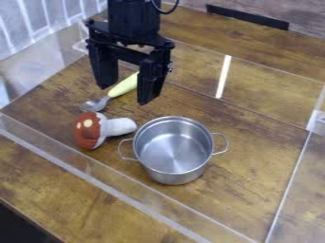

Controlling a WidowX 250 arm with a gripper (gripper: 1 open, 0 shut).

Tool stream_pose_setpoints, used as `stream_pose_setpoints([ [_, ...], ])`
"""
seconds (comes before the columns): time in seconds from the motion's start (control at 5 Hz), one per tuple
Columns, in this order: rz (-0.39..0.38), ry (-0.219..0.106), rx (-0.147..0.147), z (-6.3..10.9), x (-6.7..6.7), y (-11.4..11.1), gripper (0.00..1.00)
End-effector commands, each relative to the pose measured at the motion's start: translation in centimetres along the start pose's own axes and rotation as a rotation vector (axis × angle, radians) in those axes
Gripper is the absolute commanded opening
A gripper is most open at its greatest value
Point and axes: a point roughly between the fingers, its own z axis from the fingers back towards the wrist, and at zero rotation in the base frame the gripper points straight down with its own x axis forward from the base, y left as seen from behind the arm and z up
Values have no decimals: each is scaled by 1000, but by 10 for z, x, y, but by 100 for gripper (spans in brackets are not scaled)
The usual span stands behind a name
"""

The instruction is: Move the green spoon to the left

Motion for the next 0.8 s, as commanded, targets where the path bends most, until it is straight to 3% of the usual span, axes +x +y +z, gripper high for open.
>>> stream_pose_setpoints([
  [0.0, -55, 6, 3, -8, 7, -6, 100],
  [0.4, -55, -67, 30, -16, 44, 24, 100],
  [0.6, -54, -72, 34, -21, 53, 31, 100],
])
